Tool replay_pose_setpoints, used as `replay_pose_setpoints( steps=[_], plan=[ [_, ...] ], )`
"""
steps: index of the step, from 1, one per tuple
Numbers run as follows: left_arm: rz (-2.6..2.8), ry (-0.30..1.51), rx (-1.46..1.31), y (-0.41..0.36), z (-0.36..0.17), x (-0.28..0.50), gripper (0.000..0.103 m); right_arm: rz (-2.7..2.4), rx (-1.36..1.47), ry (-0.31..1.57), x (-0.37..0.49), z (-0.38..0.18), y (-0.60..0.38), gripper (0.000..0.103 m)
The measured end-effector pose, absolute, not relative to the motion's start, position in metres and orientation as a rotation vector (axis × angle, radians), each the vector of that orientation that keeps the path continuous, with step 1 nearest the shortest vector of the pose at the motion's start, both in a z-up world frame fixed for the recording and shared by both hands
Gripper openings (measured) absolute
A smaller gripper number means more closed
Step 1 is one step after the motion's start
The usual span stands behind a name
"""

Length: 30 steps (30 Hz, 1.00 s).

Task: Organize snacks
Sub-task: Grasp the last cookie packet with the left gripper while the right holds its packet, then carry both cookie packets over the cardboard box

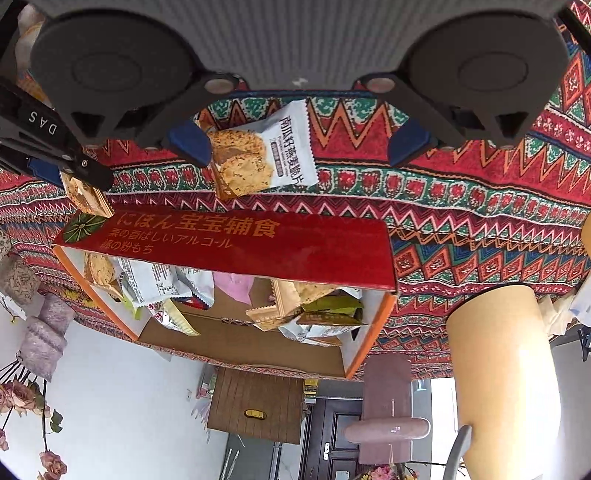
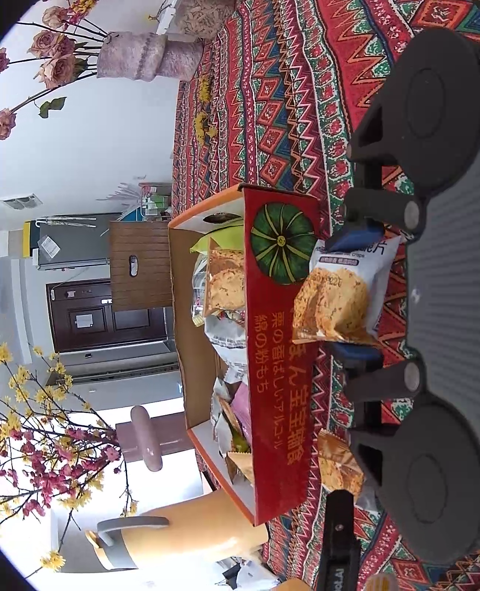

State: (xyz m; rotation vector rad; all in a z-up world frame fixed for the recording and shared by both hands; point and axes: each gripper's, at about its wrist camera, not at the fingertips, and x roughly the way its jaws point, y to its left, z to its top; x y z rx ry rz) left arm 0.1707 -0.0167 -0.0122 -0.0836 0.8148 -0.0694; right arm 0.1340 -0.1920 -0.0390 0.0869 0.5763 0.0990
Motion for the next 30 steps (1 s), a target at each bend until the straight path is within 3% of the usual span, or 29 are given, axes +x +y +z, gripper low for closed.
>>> replay_pose_setpoints(
  steps=[9,10,14,18,23,30],
  plan=[
    [-0.075,0.869,-0.075,-0.034,-0.027,0.189,0.102,0.134,0.103,0.602,0.137,-0.044,-0.191,0.05],
    [-0.071,0.872,-0.075,-0.035,-0.028,0.19,0.1,0.136,0.103,0.603,0.137,-0.044,-0.19,0.05],
    [-0.067,0.859,-0.063,-0.036,-0.027,0.19,0.072,0.141,0.099,0.605,0.138,-0.044,-0.189,0.05],
    [-0.083,0.849,-0.074,-0.035,-0.025,0.188,0.061,0.139,0.093,0.603,0.137,-0.045,-0.188,0.05],
    [-0.095,0.827,-0.07,-0.034,-0.021,0.182,0.052,0.134,0.082,0.593,0.136,-0.044,-0.187,0.05],
    [-0.107,0.776,-0.061,-0.033,-0.009,0.172,0.051,0.139,0.055,0.556,0.127,-0.036,-0.182,0.05]
  ],
)
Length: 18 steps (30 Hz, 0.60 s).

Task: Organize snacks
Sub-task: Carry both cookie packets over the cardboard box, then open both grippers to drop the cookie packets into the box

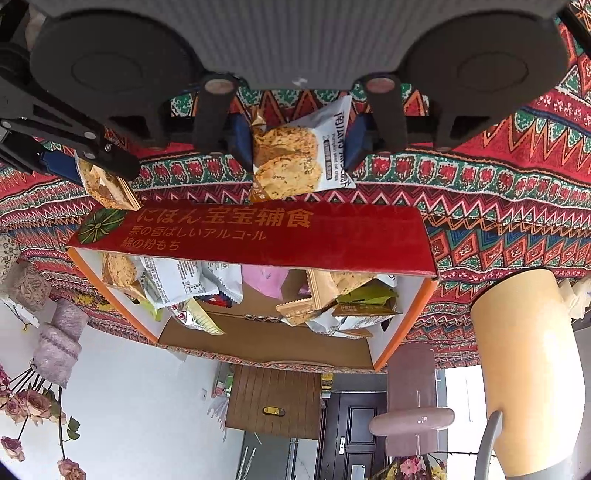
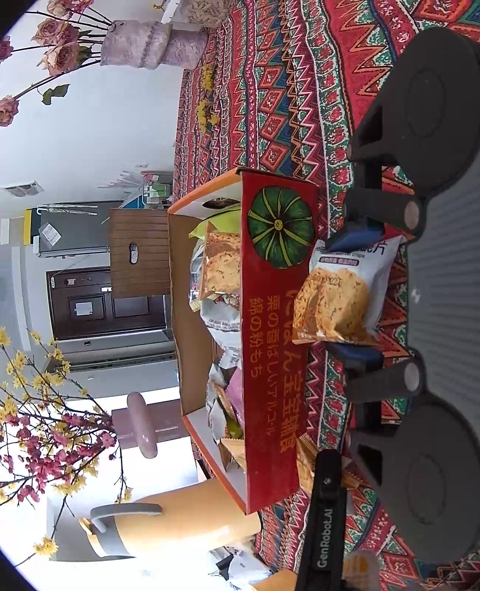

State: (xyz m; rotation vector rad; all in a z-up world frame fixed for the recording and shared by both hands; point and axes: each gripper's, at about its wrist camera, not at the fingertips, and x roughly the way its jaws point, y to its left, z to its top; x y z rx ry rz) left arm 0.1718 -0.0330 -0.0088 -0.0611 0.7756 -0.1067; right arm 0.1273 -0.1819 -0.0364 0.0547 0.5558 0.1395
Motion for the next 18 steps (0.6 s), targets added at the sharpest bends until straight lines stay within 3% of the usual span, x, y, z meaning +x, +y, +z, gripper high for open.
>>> replay_pose_setpoints(
  steps=[10,18],
  plan=[
    [-0.105,0.64,-0.031,-0.031,0.03,0.171,0.051,0.153,-0.012,0.431,0.125,0.002,-0.178,0.051],
    [-0.079,0.532,-0.017,-0.033,0.053,0.206,0.051,0.14,-0.071,0.342,0.169,0.035,-0.174,0.051]
  ],
)
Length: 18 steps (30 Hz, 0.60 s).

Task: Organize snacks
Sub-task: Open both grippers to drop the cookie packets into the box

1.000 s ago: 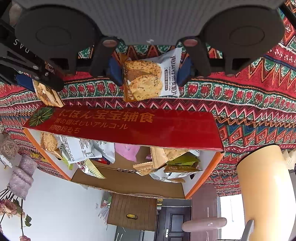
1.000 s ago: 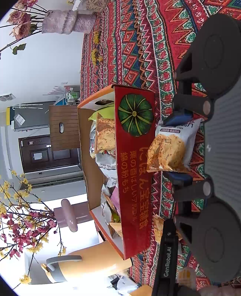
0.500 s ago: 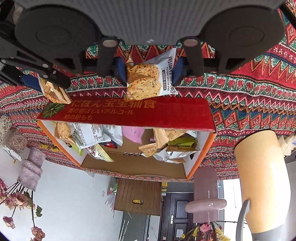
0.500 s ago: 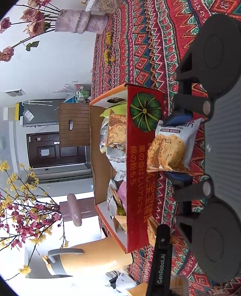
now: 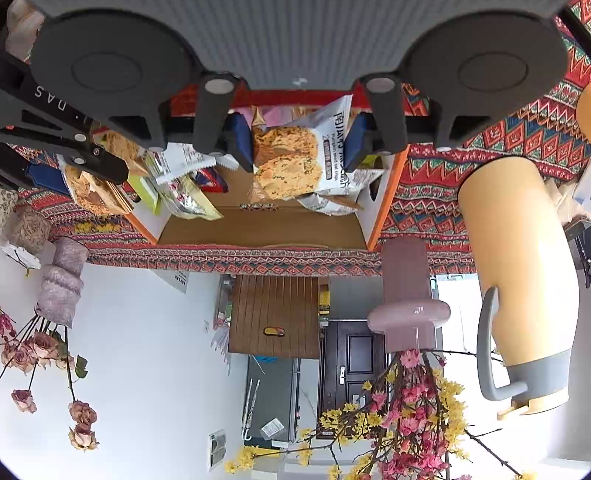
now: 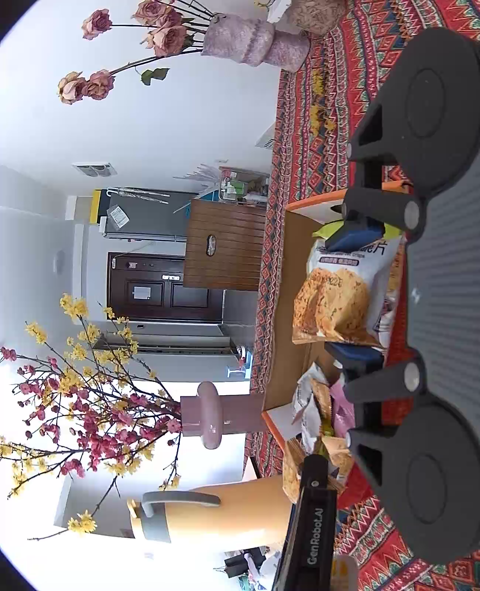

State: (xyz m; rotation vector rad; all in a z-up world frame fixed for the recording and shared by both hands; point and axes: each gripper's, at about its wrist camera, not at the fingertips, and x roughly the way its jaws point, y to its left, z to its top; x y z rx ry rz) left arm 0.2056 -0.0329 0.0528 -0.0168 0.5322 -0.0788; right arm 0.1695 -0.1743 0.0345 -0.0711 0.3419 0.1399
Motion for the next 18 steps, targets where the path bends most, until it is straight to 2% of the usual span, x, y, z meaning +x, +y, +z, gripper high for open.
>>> replay_pose_setpoints(
  steps=[5,8,10,11,12,13,14,15,18],
  plan=[
    [-0.032,0.527,0.008,-0.036,0.048,0.231,0.051,0.13,-0.055,0.365,0.21,0.033,-0.175,0.051],
    [-0.005,0.541,0.001,-0.033,0.042,0.242,0.056,0.118,-0.036,0.399,0.227,0.028,-0.175,0.052],
    [0.004,0.546,-0.02,-0.026,0.039,0.243,0.065,0.107,-0.035,0.402,0.23,0.026,-0.175,0.062],
    [0.009,0.54,-0.023,-0.023,0.038,0.242,0.069,0.1,-0.033,0.396,0.228,0.025,-0.175,0.062],
    [0.011,0.534,-0.025,-0.021,0.038,0.241,0.079,0.098,-0.03,0.394,0.227,0.025,-0.176,0.066],
    [0.018,0.526,-0.028,-0.019,0.038,0.24,0.084,0.095,-0.024,0.394,0.226,0.026,-0.177,0.08],
    [0.031,0.517,-0.032,-0.018,0.039,0.238,0.097,0.089,-0.016,0.389,0.225,0.026,-0.178,0.089],
    [0.044,0.505,-0.036,-0.016,0.039,0.236,0.103,0.08,-0.011,0.378,0.222,0.027,-0.18,0.1],
    [0.041,0.494,-0.042,-0.012,0.042,0.231,0.103,0.073,-0.005,0.369,0.216,0.031,-0.182,0.103]
  ],
)
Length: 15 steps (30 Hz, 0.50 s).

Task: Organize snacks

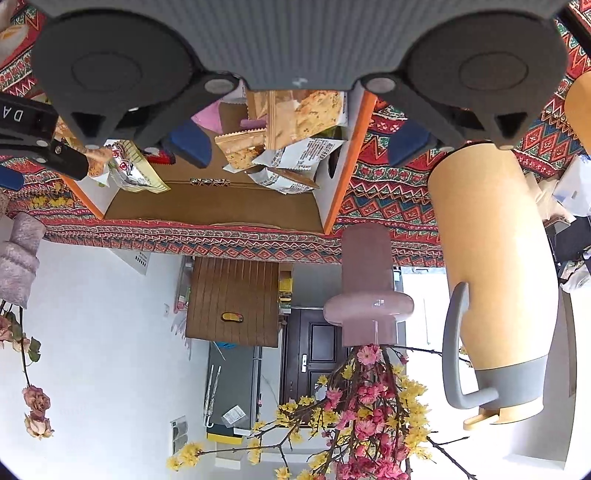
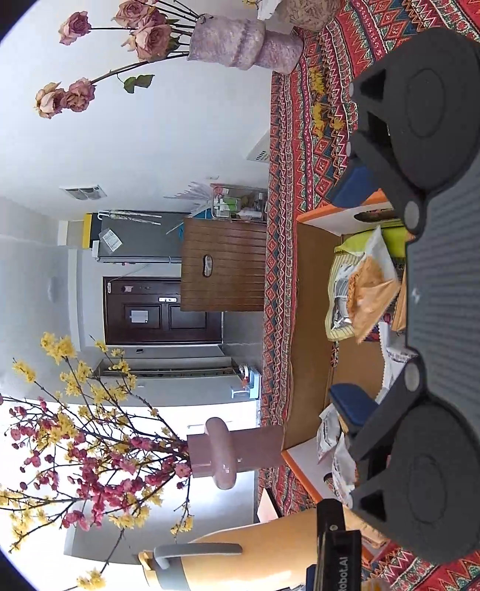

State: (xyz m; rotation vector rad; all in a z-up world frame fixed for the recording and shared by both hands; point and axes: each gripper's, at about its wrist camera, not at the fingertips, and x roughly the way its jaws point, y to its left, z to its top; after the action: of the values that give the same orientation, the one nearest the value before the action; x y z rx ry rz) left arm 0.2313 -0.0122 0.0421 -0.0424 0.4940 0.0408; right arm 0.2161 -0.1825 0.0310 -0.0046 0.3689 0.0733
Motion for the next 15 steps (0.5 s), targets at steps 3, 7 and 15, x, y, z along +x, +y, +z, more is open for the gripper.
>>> replay_pose_setpoints(
  steps=[3,7,15],
  plan=[
    [0.035,0.486,-0.039,-0.011,0.045,0.223,0.103,0.077,0.003,0.372,0.206,0.034,-0.184,0.103],
    [0.009,0.463,-0.03,-0.011,0.049,0.203,0.103,0.107,0.006,0.378,0.184,0.037,-0.186,0.103],
    [-0.034,0.442,0.012,-0.014,0.055,0.154,0.103,0.128,-0.005,0.39,0.13,0.039,-0.186,0.103]
  ],
)
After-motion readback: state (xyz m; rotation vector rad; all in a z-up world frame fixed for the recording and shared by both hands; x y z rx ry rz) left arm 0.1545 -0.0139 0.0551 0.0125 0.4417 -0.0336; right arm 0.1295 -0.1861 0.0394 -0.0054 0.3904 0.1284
